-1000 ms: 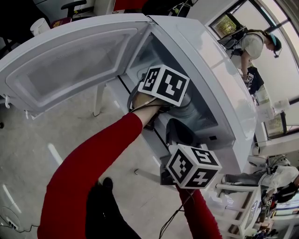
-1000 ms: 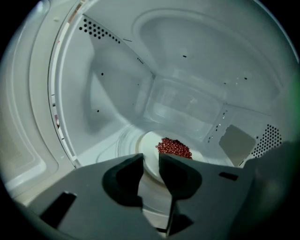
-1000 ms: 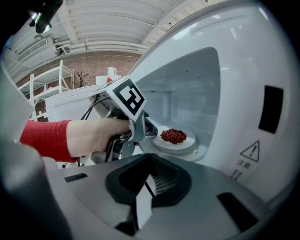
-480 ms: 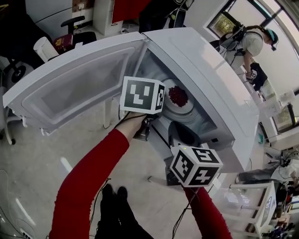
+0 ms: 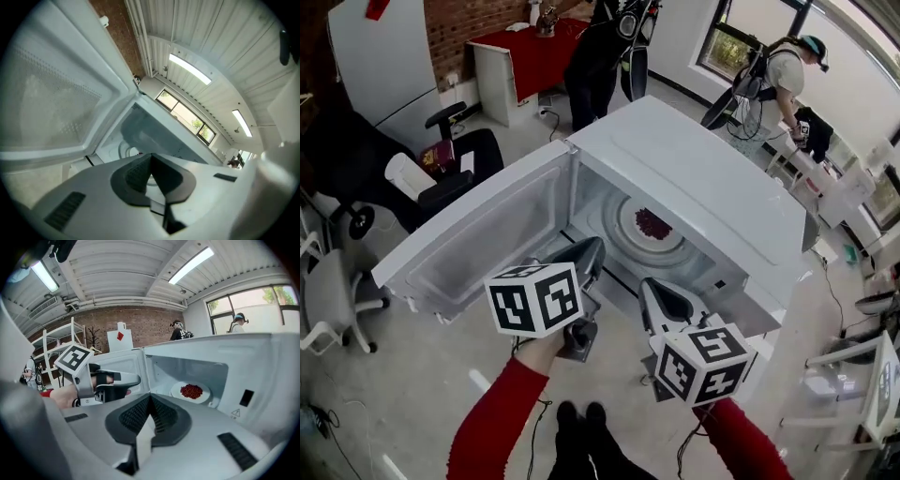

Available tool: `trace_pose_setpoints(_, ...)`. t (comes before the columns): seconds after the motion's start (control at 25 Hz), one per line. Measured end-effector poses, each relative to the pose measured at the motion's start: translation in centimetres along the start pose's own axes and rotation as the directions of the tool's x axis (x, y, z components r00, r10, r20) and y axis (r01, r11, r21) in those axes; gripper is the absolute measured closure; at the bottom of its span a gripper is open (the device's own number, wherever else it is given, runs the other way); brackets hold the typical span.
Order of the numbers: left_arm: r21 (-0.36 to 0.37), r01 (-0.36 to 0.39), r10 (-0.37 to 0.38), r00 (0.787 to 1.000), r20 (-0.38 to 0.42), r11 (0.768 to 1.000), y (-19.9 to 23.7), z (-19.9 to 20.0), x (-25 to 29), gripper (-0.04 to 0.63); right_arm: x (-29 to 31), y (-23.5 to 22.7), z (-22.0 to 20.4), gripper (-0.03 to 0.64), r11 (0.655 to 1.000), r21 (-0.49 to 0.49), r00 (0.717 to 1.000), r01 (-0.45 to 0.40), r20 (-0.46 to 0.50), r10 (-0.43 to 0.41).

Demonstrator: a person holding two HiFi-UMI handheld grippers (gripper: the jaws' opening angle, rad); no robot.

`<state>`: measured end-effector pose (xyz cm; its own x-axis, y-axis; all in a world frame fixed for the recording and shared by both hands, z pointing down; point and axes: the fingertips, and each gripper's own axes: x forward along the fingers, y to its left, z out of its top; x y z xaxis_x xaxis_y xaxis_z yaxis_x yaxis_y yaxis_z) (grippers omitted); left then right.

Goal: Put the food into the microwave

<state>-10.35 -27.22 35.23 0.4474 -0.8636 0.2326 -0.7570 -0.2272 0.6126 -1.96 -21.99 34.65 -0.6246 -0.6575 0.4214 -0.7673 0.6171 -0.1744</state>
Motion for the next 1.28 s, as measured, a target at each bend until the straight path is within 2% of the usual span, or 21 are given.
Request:
trace_pose_setpoints(0.24,0.098,0.031,-0.032,0.999,0.018,0.995,-3.0,0.0,-5.0,0.586,-3.6,1.5,0.6,0.604,0.998,0.058,0.999,-0.014,0.051,0.011)
trace_pose_setpoints(0.36,0.123,0.033,-0.035,0.999,0.014,0.992,-4.3,-0.6,-6.9,0.586,-5.1,2.3,0.2,0.604,0.998,0.061,0.998,-0.028,0.055,0.024)
trace_pose_setpoints(0.52,0.179,0.020,-0.020,1.000,-0.001,0.984,-5.5,-1.7,-9.2,0.586,-6.9,2.9,-0.9,0.603,0.994,0.101,0.998,-0.041,0.051,0.036)
trace_pose_setpoints(0.72,0.267,-0.030,0.034,0.999,-0.010,0.963,-6.1,-3.7,-11.6,0.586,-8.4,2.8,-3.2,0.604,0.986,0.165,0.999,-0.037,0.018,0.035)
trace_pose_setpoints(1.0,0.266,-0.048,0.058,0.998,-0.028,0.963,-6.9,-6.5,-14.0,0.586,-10.5,3.0,-4.4,0.604,0.984,0.172,0.999,-0.042,0.024,0.038)
trace_pose_setpoints(1.28,0.285,-0.080,0.083,0.997,0.001,0.955,-7.9,-7.4,-15.4,0.586,-11.6,2.9,-4.3,0.604,0.987,0.150,0.997,-0.047,0.062,0.038)
